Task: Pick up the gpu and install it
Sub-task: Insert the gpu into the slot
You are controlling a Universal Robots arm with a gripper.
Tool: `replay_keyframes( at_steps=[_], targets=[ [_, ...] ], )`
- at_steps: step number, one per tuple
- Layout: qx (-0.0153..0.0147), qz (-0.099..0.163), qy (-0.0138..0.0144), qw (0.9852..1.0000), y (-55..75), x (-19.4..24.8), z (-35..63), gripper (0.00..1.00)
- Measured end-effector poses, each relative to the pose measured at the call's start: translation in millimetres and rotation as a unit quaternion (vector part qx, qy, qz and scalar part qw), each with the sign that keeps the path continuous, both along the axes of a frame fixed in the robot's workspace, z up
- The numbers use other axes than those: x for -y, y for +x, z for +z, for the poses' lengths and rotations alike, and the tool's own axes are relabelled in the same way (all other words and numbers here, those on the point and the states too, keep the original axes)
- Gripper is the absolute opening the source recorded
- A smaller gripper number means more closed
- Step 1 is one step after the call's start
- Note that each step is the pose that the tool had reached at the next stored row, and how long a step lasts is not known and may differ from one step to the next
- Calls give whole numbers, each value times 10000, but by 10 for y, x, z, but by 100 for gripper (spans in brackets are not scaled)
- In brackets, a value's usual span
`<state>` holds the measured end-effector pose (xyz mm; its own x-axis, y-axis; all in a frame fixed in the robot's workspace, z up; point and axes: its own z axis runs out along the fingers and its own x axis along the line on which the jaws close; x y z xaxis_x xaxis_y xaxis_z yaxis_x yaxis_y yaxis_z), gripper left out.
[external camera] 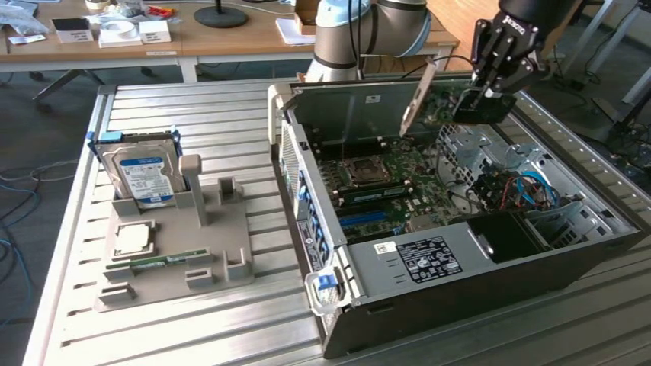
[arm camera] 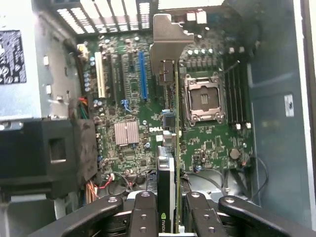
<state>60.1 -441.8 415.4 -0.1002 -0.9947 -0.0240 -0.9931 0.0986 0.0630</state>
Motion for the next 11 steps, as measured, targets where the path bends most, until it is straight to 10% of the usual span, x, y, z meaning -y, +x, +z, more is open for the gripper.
replay_keyframes(
  at_steps=[11],
  targets=[
    [24, 367, -1, 9993, -8, 0, -3, 27]
  ],
)
